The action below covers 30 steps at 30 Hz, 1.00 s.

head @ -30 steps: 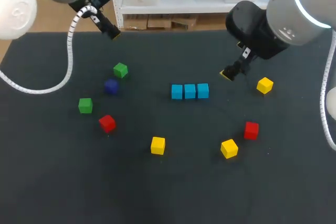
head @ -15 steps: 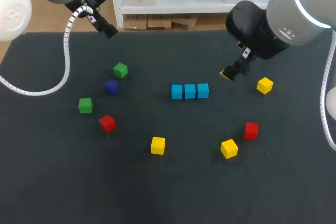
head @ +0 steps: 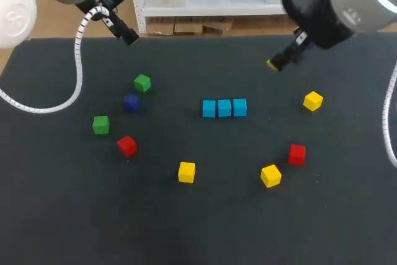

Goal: Place the blue cubes, place green cubes on the blue cubes, place the yellow cubes on the green cubes, then place the red cubes on the yellow cubes, and place purple cube on the red cubes.

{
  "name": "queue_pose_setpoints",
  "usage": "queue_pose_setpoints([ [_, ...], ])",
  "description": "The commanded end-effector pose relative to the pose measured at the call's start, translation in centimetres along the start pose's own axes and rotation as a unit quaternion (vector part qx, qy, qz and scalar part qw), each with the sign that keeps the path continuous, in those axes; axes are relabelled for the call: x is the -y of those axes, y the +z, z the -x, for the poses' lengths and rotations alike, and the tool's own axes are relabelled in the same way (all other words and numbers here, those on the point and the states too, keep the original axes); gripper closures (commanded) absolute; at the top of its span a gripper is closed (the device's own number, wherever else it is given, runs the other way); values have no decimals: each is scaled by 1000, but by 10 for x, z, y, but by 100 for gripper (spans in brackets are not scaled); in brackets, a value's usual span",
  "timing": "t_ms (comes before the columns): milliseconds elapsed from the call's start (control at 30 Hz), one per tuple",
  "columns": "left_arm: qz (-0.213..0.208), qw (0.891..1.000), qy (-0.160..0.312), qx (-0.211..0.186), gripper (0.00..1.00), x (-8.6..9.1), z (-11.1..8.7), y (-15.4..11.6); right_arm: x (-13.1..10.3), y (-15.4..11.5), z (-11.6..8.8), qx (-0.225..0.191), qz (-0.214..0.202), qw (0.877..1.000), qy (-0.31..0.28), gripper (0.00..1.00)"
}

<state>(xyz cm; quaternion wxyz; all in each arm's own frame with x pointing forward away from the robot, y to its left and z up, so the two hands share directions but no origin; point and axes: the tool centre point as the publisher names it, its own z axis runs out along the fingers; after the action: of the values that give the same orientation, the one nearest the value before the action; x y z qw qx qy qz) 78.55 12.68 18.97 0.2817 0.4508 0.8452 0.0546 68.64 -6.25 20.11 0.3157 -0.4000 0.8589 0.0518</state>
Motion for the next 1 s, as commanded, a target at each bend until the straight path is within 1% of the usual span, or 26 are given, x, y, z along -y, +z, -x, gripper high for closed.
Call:
queue_pose_setpoints([
  [33, -2, 1000, 1, 0, 0, -1, -1, 0, 11, -13, -18, 66, -33, 997, 34, 0],
  [67, -2, 1000, 1, 0, 0, -1, -1, 0, 14, -16, -19, 75, -35, 996, 42, 0],
  [167, -2, 1000, 1, 0, 0, -1, -1, 0, 27, -23, -23, 101, -59, 991, 58, 0],
  [267, -2, 1000, 1, 0, 0, -1, -1, 0, 37, -28, -27, 115, -81, 988, 65, 0],
  [433, -2, 1000, 1, 0, 0, -1, -1, 0, 54, -32, -33, 142, -102, 980, 93, 0],
  [533, -2, 1000, 1, 0, 0, -1, -1, 0, 63, -34, -37, 148, -114, 976, 111, 0],
  [667, -2, 1000, 1, 0, 0, -1, -1, 0, 68, -36, -40, 152, -114, 974, 120, 0],
  [767, -2, 1000, 1, 0, 0, -1, -1, 0, 77, -40, -44, 156, -121, 971, 134, 0],
  [967, -2, 1000, 1, 0, 0, -1, -1, 0, 99, -51, -60, 164, -149, 960, 171, 0],
  [1000, -2, 1000, 1, 0, 0, -1, -1, 0, 103, -53, -64, 165, -149, 959, 178, 0],
])
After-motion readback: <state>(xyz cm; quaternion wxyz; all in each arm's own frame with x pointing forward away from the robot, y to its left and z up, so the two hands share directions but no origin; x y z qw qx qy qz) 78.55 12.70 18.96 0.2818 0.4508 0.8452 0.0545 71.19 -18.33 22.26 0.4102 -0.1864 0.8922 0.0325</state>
